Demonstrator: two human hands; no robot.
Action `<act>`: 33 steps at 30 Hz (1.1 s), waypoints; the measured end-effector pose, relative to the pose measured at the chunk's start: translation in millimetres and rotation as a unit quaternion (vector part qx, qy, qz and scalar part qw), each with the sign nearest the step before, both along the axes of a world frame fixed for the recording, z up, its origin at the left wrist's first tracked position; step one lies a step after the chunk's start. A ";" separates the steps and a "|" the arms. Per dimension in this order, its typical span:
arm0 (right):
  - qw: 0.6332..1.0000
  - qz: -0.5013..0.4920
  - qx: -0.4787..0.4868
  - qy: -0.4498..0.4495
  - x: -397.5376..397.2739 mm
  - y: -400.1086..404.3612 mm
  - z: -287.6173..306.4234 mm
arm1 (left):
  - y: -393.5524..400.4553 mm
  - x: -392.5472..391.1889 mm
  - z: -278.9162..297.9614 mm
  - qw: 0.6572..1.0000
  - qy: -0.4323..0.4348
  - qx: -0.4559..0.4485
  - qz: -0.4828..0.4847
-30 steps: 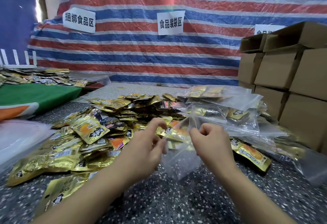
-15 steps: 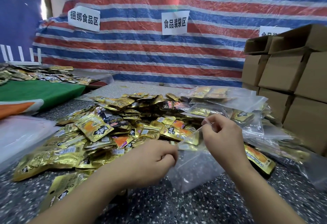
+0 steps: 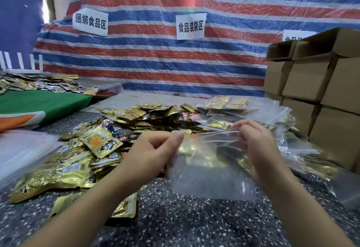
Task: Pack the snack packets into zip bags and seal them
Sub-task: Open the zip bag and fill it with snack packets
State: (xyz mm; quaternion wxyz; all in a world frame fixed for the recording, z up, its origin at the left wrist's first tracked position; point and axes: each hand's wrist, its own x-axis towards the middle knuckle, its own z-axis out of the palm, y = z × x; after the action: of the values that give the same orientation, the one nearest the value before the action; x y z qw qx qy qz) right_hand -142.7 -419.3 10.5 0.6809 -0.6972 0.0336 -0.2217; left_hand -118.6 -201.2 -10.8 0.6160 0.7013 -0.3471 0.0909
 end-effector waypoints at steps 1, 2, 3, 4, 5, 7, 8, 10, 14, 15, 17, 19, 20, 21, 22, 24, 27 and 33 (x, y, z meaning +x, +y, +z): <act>0.998 0.046 0.033 0.007 -2.3 2.5 1.1 | 1.8 0.4 3.8 0.999 0.039 -0.036 -0.003; 0.995 0.081 0.061 0.016 -4.2 5.3 2.4 | 4.1 0.1 7.9 0.993 0.092 -0.074 -0.017; 0.990 0.106 0.090 0.029 -6.8 7.0 3.4 | 6.8 -0.1 11.1 0.981 0.153 -0.110 -0.038; 0.983 0.127 0.121 0.050 -9.2 8.4 5.0 | 9.4 0.2 12.7 0.967 0.207 -0.134 -0.064; 0.974 0.153 0.151 0.076 -12.0 9.0 6.7 | 11.1 0.4 13.4 0.952 0.251 -0.150 -0.090; 0.951 0.206 0.194 0.123 -15.1 9.7 9.6 | 12.0 0.6 13.0 0.925 0.304 -0.179 -0.138; 0.940 0.228 0.214 0.139 -15.3 9.2 9.9 | 12.1 1.7 12.6 0.917 0.314 -0.196 -0.152; 0.924 0.248 0.243 0.158 -12.8 7.3 7.2 | 13.4 4.4 13.9 0.909 0.308 -0.218 -0.179; 0.947 0.218 0.172 0.161 7.4 -2.9 -9.8 | 17.8 11.7 14.9 0.905 0.320 -0.205 -0.191; 0.958 0.184 0.143 0.167 15.4 -5.5 -15.0 | 18.2 13.7 13.3 0.913 0.320 -0.182 -0.176; 0.982 0.052 -0.022 0.178 34.5 -10.3 -25.3 | 17.1 16.6 8.8 0.941 0.293 -0.107 -0.130; 0.959 -0.051 -0.240 0.145 56.2 -15.8 -33.0 | 14.9 21.8 1.4 0.968 0.237 -0.019 -0.081; 0.938 -0.048 -0.323 0.115 67.3 -17.3 -34.6 | 13.9 24.6 -2.2 0.977 0.203 0.028 -0.055; 0.918 -0.022 -0.384 0.097 78.5 -18.4 -35.1 | 13.3 26.6 -5.6 0.983 0.167 0.075 -0.028; 0.900 0.011 -0.426 0.096 89.1 -18.5 -34.8 | 13.4 29.0 -9.2 0.984 0.133 0.116 -0.006; 0.860 0.064 -0.495 0.108 110.4 -15.1 -33.5 | 13.6 32.8 -14.9 0.981 0.080 0.173 0.019; 0.808 0.083 -0.571 0.119 136.5 -1.8 -29.5 | 14.0 34.5 -18.4 0.970 0.043 0.235 0.045; 0.729 0.103 -0.644 0.206 166.9 9.4 -37.0 | 13.1 32.8 -19.9 0.959 0.004 0.276 0.060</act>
State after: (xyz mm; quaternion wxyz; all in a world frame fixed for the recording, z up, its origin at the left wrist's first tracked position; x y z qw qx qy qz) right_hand 24.2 -409.9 -26.5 0.0633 -0.9963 -0.0501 0.0304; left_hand -85.7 -188.1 -30.6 0.3933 0.8639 -0.3137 0.0256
